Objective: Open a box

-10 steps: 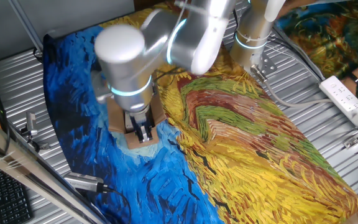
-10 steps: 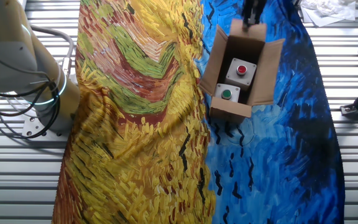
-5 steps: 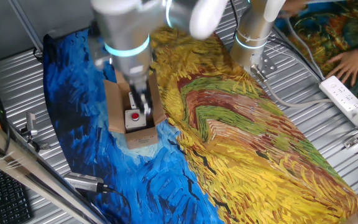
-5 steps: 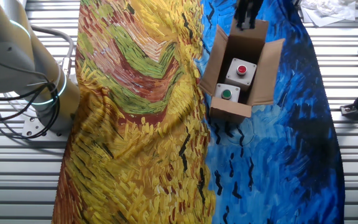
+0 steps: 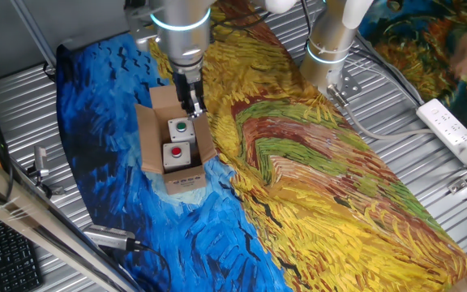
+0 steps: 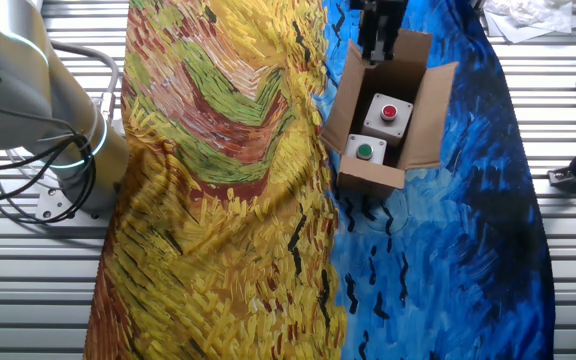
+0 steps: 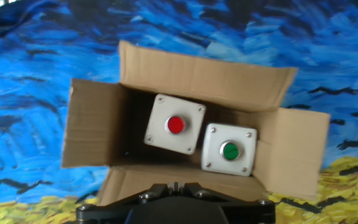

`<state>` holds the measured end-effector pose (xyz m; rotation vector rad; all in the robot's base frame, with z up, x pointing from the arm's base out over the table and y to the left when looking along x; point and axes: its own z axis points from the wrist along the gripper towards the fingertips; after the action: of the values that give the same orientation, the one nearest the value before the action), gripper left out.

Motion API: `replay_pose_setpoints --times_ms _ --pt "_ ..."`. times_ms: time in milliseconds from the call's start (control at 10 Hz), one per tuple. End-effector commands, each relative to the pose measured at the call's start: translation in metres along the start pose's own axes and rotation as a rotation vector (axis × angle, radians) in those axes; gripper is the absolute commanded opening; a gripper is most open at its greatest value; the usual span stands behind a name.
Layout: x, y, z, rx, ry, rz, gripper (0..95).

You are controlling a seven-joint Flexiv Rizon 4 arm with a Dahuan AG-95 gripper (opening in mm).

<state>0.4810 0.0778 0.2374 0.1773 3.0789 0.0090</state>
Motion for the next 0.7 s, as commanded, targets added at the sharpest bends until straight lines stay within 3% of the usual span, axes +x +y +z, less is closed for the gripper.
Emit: replay_pose_setpoints --times_ms 100,700 --pt "0.0016 -0.0028 -0.0002 -0.003 -0.009 0.024 0.0" --pt "0.0032 -0.0052 0.0013 -0.015 0.002 -0.003 0.0"
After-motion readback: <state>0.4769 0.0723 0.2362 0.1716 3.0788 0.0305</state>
